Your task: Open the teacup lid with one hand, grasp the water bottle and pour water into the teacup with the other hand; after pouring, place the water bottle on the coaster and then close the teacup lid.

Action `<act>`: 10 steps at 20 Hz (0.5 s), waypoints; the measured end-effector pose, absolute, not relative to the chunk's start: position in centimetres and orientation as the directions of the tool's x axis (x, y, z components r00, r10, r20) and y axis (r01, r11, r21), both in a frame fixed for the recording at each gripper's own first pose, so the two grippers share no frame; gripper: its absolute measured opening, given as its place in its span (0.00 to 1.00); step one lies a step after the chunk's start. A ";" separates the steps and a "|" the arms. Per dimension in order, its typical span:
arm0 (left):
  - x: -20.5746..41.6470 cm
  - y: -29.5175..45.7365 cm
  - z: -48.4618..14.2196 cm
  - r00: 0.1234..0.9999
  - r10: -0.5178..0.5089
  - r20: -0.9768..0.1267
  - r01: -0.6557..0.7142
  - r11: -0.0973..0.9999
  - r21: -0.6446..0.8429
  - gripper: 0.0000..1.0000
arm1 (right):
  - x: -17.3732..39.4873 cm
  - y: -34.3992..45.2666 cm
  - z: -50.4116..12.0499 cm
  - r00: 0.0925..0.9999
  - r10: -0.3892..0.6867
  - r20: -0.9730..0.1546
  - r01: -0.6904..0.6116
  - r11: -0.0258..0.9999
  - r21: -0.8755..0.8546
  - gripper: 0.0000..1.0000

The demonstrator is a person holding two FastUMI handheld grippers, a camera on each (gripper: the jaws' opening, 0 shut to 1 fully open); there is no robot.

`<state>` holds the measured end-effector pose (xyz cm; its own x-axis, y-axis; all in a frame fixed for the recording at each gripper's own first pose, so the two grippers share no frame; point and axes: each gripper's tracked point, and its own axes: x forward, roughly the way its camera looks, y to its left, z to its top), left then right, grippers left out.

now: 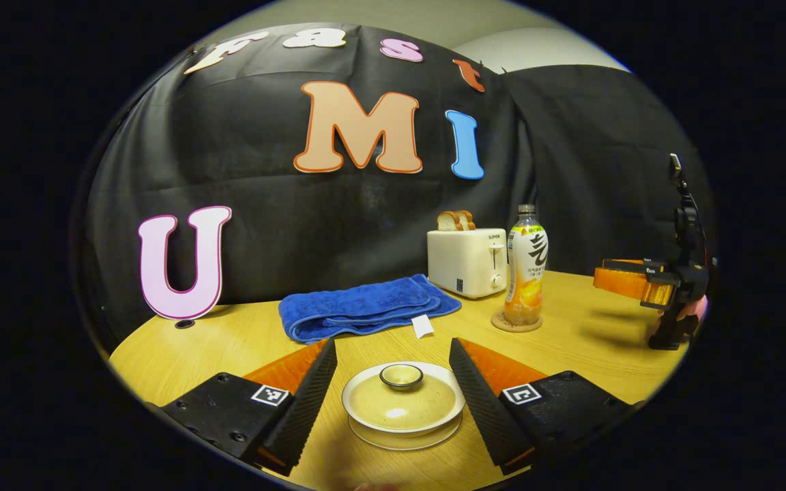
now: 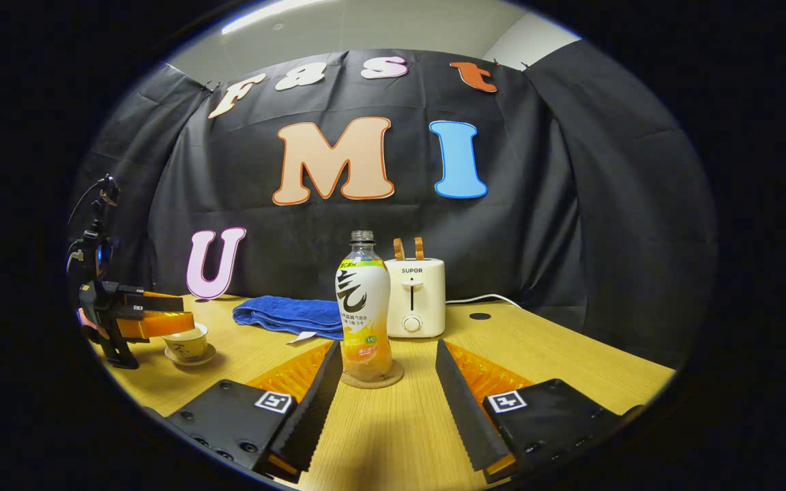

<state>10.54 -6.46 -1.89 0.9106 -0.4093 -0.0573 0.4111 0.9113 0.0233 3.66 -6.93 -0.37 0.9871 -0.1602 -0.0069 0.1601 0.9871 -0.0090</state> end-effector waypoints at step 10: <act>7.0 0.0 -0.9 0.981 -0.196 0.014 0.196 0.981 -0.015 0.97 | 3.8 -7.0 -0.4 0.986 -0.164 -0.006 0.164 0.986 -0.010 0.87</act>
